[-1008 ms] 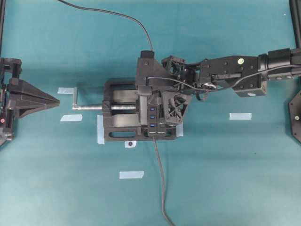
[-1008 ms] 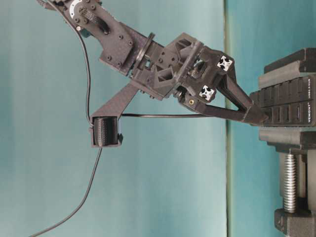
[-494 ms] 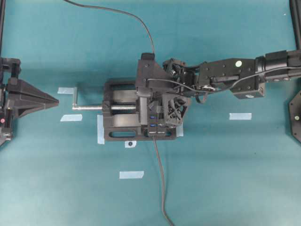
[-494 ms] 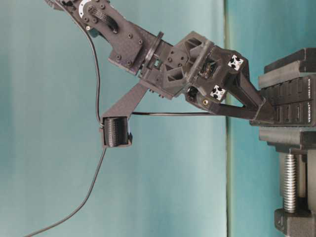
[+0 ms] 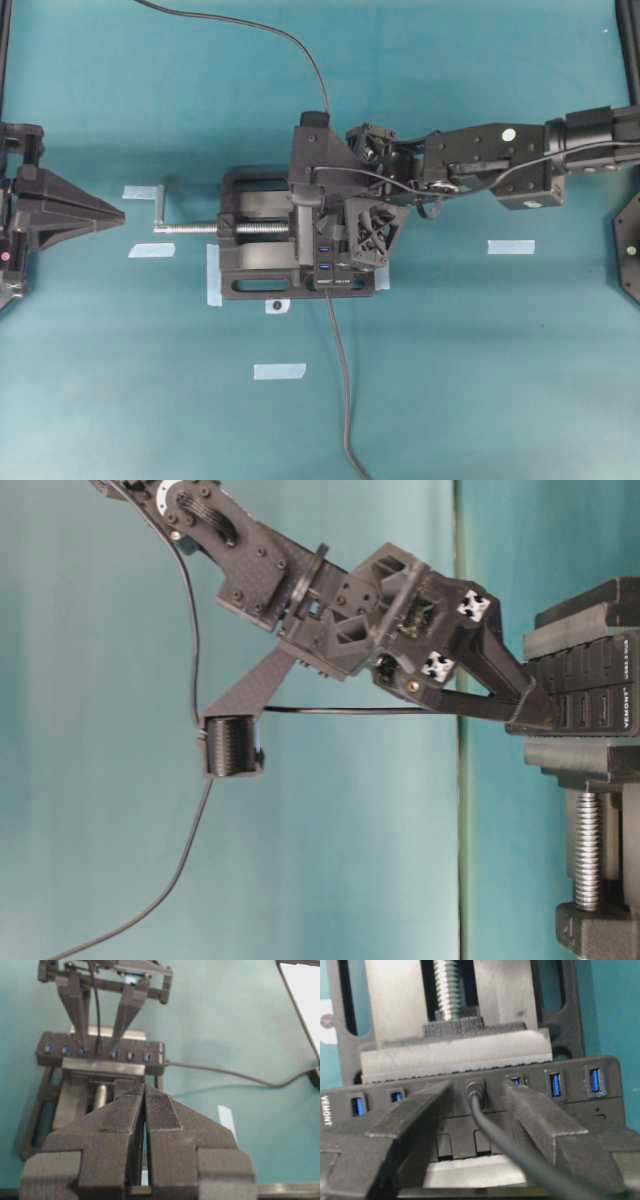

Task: Insert the USB into the center port of the fixed hub
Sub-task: 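Open the right gripper and release the inserted USB plug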

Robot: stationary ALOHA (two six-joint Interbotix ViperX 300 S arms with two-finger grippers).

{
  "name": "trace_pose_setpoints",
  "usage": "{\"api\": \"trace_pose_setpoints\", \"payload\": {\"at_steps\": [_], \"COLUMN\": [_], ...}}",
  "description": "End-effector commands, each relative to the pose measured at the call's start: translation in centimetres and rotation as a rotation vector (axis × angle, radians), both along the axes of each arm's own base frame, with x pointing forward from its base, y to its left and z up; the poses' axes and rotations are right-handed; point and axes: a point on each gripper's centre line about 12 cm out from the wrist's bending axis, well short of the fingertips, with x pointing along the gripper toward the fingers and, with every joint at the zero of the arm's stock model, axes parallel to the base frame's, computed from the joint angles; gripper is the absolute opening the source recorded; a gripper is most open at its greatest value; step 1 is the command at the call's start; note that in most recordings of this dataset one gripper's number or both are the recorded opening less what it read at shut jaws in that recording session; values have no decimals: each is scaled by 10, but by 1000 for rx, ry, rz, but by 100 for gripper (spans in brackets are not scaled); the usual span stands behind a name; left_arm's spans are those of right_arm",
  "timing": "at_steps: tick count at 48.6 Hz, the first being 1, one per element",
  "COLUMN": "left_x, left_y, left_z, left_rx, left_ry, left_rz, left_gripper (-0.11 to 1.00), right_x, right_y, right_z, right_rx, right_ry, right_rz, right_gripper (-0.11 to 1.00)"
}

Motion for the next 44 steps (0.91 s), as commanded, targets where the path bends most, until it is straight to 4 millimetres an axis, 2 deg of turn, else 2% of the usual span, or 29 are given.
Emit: {"api": "trace_pose_setpoints", "payload": {"at_steps": [1,44], "left_x": [2,2], "left_y": [0,0], "left_z": [4,4], "left_rx": [0,-2], "left_ry": [-11,-9], "left_rz": [0,0], "left_gripper": [0,0], "right_x": [3,-5], "right_y": [-1,0], "right_z": [24,35], "right_rx": [-6,-12], "right_ry": [-66,-81], "right_rz": [-4,2], "right_gripper": [66,67]}}
